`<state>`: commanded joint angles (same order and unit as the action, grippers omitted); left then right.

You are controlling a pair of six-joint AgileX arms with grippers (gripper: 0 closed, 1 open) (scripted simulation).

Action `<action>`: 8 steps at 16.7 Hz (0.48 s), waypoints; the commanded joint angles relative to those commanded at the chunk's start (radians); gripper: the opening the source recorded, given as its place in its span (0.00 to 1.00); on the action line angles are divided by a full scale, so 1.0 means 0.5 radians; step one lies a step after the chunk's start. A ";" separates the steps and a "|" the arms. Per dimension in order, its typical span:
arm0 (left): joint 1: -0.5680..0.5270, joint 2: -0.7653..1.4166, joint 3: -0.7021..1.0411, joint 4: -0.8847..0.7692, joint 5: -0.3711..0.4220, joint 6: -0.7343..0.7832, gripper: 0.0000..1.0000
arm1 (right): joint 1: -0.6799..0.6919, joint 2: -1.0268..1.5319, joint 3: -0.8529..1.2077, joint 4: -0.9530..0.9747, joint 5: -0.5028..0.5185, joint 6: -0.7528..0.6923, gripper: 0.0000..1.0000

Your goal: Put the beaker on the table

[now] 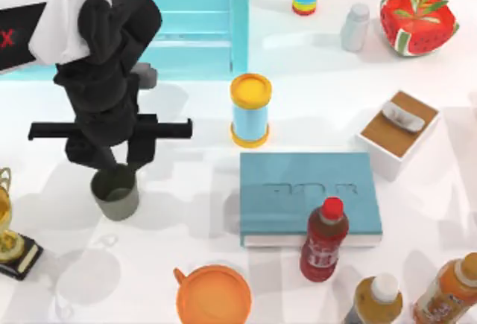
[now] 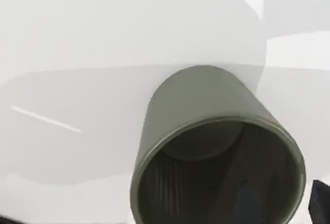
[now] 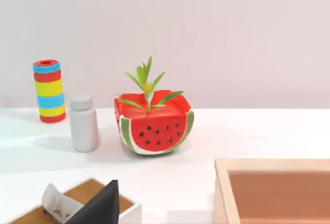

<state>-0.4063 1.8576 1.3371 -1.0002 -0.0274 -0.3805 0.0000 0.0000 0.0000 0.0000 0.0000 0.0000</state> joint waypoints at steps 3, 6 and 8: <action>0.000 0.000 0.000 0.000 0.000 0.000 0.75 | 0.000 0.000 0.000 0.000 0.000 0.000 1.00; 0.000 0.000 0.000 0.000 0.000 0.000 0.98 | 0.000 0.000 0.000 0.000 0.000 0.000 1.00; 0.000 0.000 0.000 0.000 0.000 0.000 1.00 | 0.000 0.000 0.000 0.000 0.000 0.000 1.00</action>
<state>-0.4063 1.8576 1.3371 -1.0002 -0.0274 -0.3805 0.0000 0.0000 0.0000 0.0000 0.0000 0.0000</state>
